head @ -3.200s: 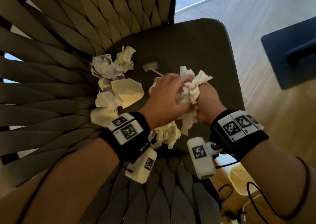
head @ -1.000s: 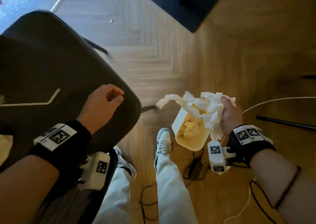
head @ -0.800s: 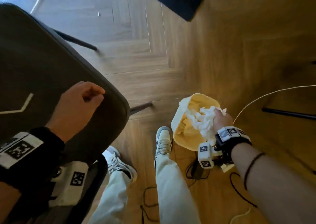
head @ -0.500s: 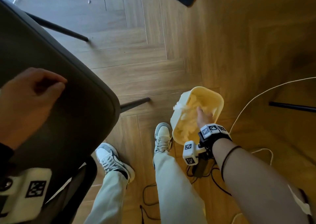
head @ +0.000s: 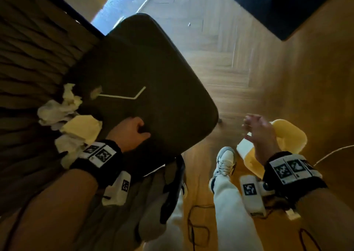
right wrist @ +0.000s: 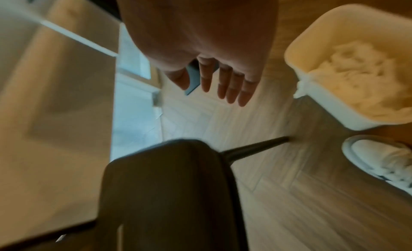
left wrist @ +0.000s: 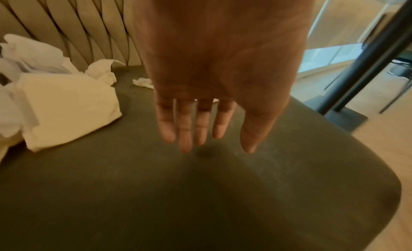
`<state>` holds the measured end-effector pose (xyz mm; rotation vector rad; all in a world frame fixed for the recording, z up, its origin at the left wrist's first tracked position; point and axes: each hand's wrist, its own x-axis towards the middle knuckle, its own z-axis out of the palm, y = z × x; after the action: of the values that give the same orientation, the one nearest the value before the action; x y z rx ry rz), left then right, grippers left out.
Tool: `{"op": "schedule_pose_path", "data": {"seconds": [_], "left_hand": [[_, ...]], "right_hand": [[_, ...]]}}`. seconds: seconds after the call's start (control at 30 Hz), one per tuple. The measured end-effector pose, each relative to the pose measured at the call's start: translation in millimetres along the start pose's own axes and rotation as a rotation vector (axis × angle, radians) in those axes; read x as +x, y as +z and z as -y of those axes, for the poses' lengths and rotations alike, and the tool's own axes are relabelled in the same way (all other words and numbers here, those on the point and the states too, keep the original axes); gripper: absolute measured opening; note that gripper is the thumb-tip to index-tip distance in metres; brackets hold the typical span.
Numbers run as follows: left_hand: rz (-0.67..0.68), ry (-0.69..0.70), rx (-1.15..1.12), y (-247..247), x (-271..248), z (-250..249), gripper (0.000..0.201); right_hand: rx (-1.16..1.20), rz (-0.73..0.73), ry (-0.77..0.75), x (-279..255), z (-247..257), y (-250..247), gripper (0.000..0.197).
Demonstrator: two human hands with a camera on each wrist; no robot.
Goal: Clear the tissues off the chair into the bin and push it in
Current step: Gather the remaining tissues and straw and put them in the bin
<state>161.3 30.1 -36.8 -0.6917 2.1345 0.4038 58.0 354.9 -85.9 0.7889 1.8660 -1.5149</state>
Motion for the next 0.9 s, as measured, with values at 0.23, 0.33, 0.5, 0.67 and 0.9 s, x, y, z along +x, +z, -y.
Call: {"op": "schedule_pose_path", "data": {"seconds": [0.23,0.33,0.5,0.67,0.9], "left_hand": [[-0.361,-0.049,0.093,-15.0,9.9,37.2,0.046],[-0.404,0.068,0.135,-39.2,37.1,45.3,0.051],[-0.28,0.223,0.074,-45.4,65.3,41.7,0.028],[-0.408,0.2,-0.303,-62.9,39.3,54.4,0.018],[-0.69,-0.208,-0.355,-118.0,13.8,189.6,0.042]], "right_hand": [[-0.251,0.199,-0.239,-61.0,28.9,93.2,0.009],[-0.403,0.285,-0.299,-69.1,35.9,127.3,0.012],[-0.578,0.377,-0.371,-74.9,60.4,168.8,0.008],[-0.726,0.546,-0.41,-88.8,84.2,221.0,0.007],[-1.238,0.646,-0.723,-109.9,86.6,327.9,0.053]]}}
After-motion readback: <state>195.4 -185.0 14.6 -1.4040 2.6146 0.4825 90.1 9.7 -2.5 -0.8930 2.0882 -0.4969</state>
